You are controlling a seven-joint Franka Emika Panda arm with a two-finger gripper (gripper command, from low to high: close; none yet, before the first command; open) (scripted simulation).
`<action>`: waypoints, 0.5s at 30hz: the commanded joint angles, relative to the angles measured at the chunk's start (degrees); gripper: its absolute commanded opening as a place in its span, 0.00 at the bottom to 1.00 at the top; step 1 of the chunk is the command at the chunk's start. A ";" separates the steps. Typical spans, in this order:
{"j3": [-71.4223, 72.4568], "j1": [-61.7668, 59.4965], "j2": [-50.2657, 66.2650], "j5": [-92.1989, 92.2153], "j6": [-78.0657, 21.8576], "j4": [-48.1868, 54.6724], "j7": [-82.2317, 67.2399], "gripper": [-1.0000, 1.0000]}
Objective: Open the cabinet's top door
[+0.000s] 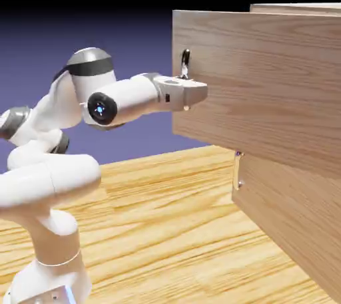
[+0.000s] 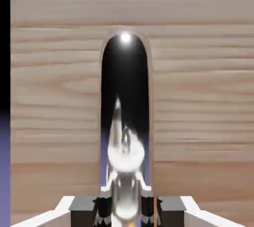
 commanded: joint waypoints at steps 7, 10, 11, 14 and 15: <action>-9.71 -10.18 10.94 -12.27 -17.39 0.86 -9.32 0.00; -12.42 -14.93 17.13 -18.51 -24.49 2.79 -14.63 0.00; -13.03 -16.40 19.20 -20.60 -26.57 3.59 -16.49 0.00; -14.20 -20.39 25.43 -26.95 -31.94 6.39 -22.32 0.00; -14.40 -21.58 27.51 -29.11 -33.44 7.45 -24.35 0.00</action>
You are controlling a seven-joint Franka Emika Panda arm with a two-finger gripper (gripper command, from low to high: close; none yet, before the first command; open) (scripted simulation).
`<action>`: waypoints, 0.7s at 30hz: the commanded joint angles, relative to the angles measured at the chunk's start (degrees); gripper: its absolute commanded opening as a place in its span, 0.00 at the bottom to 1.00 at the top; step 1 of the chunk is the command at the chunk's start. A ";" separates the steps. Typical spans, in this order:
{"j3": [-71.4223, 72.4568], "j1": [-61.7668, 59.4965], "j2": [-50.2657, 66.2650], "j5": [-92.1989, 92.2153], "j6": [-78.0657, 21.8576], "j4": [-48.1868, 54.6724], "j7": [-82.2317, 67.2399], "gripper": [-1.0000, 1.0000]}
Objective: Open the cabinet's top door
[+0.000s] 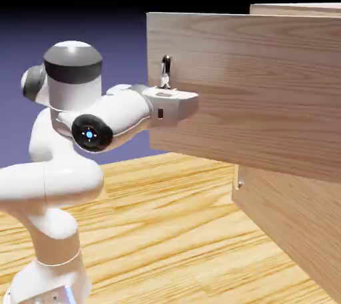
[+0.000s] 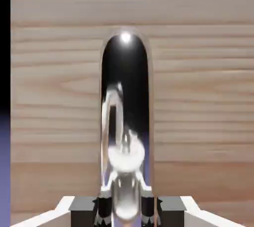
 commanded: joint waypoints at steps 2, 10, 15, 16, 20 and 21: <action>-0.19 -2.11 4.15 -4.36 -2.49 2.28 -4.13 0.00; 0.33 -6.76 20.77 -21.48 -7.08 12.86 -19.79 0.00; 0.87 -7.37 31.15 -30.67 -7.25 20.27 -27.14 0.00; 0.98 -7.38 33.23 -32.34 -7.20 21.83 -28.34 0.00; 1.51 -7.21 41.53 -38.43 -7.00 28.40 -32.25 0.00; 1.66 -7.13 43.61 -39.82 -6.98 30.13 -33.01 0.00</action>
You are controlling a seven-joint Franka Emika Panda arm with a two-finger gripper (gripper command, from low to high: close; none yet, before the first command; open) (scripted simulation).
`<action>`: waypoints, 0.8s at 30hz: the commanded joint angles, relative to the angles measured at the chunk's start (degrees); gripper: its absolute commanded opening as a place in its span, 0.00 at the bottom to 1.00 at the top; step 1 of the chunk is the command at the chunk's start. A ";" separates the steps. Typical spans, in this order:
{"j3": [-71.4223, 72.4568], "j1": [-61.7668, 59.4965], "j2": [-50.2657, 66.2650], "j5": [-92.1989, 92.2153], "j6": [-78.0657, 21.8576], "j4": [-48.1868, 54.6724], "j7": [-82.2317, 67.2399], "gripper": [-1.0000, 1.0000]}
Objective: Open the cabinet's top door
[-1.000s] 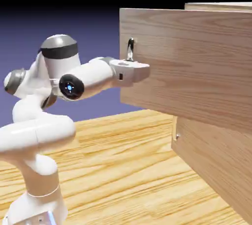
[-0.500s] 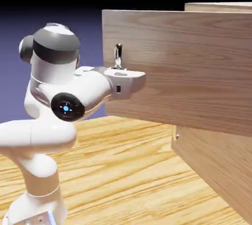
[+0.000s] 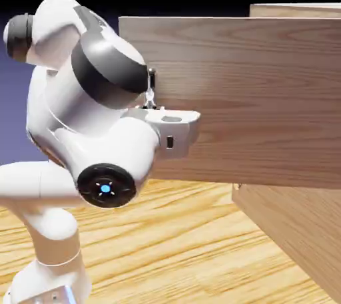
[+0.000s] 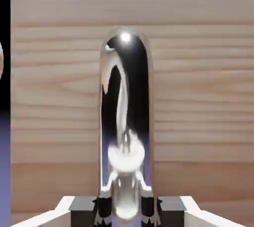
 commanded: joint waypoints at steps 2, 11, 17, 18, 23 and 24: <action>0.34 0.20 4.15 -2.57 0.04 3.57 -1.23 0.00; 2.38 1.70 22.75 -11.84 -1.26 21.42 -2.90 0.00; 3.83 3.44 34.20 -15.47 -3.39 33.88 -0.76 0.00; 4.07 3.78 36.01 -15.88 -3.82 35.95 -0.20 0.00; 5.03 5.82 44.72 -17.14 -6.33 46.34 3.27 0.00; 5.17 6.30 46.38 -17.20 -6.90 48.42 4.11 0.00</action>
